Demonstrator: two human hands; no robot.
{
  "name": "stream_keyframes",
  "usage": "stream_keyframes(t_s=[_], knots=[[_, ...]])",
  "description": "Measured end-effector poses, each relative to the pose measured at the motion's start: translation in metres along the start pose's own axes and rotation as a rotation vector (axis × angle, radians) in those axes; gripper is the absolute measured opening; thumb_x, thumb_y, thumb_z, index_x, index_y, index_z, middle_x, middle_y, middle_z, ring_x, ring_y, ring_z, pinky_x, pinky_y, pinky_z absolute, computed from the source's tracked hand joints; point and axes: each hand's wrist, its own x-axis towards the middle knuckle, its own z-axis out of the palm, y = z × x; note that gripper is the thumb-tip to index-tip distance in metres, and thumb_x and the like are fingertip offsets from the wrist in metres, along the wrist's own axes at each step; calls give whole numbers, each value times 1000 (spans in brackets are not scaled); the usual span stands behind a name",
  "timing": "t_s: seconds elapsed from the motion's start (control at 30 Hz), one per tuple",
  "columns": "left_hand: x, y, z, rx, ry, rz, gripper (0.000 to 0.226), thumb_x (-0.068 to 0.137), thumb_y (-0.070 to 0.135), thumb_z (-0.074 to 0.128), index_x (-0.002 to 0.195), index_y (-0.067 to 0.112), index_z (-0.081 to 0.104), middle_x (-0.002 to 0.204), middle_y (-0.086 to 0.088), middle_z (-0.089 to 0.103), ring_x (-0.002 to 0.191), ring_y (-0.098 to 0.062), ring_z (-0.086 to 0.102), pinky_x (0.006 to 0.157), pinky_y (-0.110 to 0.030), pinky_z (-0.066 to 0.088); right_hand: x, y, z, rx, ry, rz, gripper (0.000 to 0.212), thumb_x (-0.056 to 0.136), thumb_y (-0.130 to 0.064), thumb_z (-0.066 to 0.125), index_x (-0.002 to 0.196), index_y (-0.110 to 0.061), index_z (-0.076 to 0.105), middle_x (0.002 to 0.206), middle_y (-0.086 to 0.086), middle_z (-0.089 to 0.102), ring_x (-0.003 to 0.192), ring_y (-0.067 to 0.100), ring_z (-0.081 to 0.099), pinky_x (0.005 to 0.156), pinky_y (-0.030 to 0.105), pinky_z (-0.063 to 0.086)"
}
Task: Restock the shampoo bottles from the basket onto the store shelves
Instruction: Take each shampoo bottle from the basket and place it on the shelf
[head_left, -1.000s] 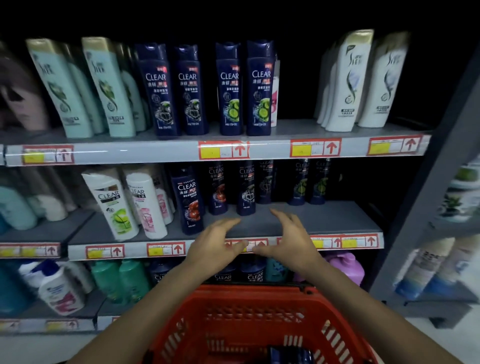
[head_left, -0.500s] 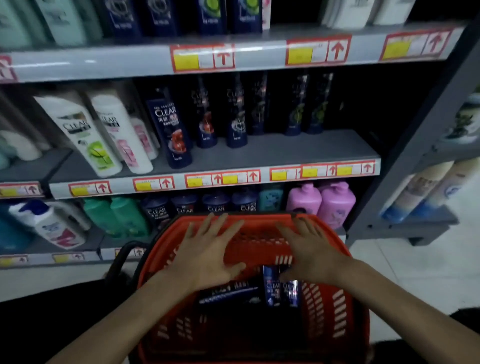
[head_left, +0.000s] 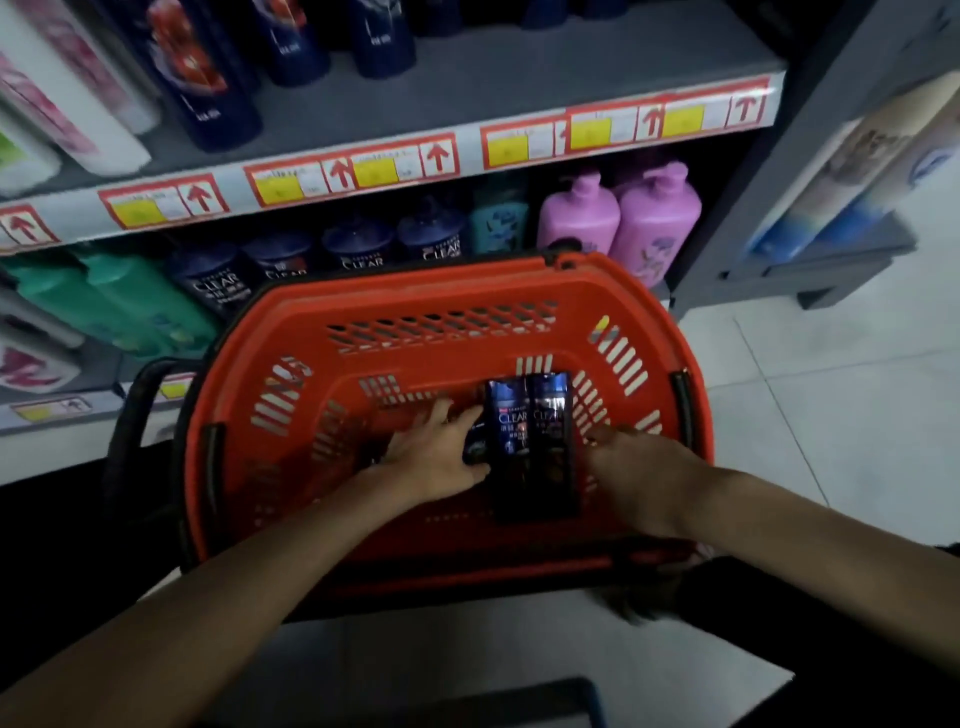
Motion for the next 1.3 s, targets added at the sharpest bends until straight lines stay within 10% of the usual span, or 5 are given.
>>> stream_keyframes(t_s=[0.27,0.4,0.6,0.97,1.3], knots=[[63,32,38,-244,1,-225,92,77,73,73,146,21,42,144,-7,49,130,-33,54,101,-46,48,2,6,5,-86,-72,-25,38,100,-17,47,137,-23,53,134,7,60,124,29,58,101,40,50],[87,46,49,-711,76,-337,62,78,49,85,128,21,61,118,4,69,107,-17,65,81,-28,47,6,9,9,-86,-81,-33,39,99,-19,51,138,-23,52,134,4,60,124,27,59,100,42,52],[100,44,50,-1105,47,-396,52,77,25,91,122,15,67,114,4,69,105,-18,64,91,-30,49,12,14,13,-95,-103,-28,42,99,-20,56,140,-25,51,136,4,60,125,28,59,103,46,51],[61,-7,36,-1140,161,-252,58,80,14,89,132,16,64,122,-2,72,110,-20,65,99,-37,52,24,2,5,-263,-311,23,49,101,-15,56,149,-22,44,147,6,51,134,29,52,105,45,50],[-37,-42,-63,-1107,324,51,60,80,5,86,134,9,61,123,-4,74,107,-9,70,96,-21,54,27,-40,-32,-262,-106,-40,46,95,-7,55,137,-24,54,131,5,59,122,27,58,89,33,51]])
